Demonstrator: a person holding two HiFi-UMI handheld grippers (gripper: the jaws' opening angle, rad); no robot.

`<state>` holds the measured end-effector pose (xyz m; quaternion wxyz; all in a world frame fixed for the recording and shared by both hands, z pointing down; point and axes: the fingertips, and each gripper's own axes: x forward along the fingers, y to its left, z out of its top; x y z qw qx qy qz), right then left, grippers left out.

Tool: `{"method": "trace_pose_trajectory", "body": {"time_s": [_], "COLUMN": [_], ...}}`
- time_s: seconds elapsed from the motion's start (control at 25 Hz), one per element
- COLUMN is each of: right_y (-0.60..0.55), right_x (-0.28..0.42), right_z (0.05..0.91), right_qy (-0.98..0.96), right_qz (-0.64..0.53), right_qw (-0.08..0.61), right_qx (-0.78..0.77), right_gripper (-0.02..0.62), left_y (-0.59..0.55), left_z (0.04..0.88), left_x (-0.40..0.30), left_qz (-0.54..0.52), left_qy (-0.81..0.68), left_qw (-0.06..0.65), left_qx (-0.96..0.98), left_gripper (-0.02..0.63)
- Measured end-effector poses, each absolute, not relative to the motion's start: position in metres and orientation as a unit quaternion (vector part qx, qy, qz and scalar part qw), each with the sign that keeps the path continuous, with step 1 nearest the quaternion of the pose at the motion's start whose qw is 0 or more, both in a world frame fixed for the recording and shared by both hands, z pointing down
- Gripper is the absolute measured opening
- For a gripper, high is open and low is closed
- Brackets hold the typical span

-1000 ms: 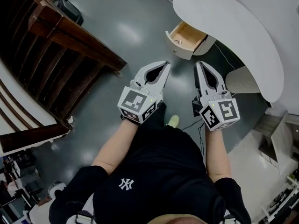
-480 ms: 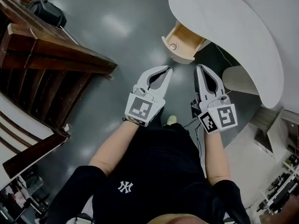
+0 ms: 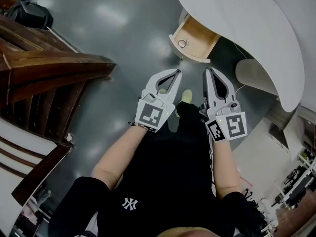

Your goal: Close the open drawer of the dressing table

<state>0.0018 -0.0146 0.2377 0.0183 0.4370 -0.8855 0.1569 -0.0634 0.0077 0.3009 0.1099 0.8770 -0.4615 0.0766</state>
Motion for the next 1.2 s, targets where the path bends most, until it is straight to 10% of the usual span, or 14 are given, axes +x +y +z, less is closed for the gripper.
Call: {"method": "trace_pose_trajectory", "body": {"time_s": [0.88, 1.2], "right_y": [-0.059, -0.058], "right_x": [0.001, 0.008], "right_z": [0.452, 0.477], "right_qy": [-0.893, -0.893], "right_qz": [0.172, 0.188], "right_qw": [0.049, 0.046], "right_qx": [0.414, 0.406], "right_gripper": [0.015, 0.015], "left_y": [-0.049, -0.063], "left_z": [0.581, 0.635], "left_x": [-0.038, -0.030], "left_qz": [0.125, 0.149], "left_qy": [-0.467, -0.468], "left_qw": [0.146, 0.138], "left_qx": [0.863, 0.860], "left_gripper": [0.014, 0.127]}}
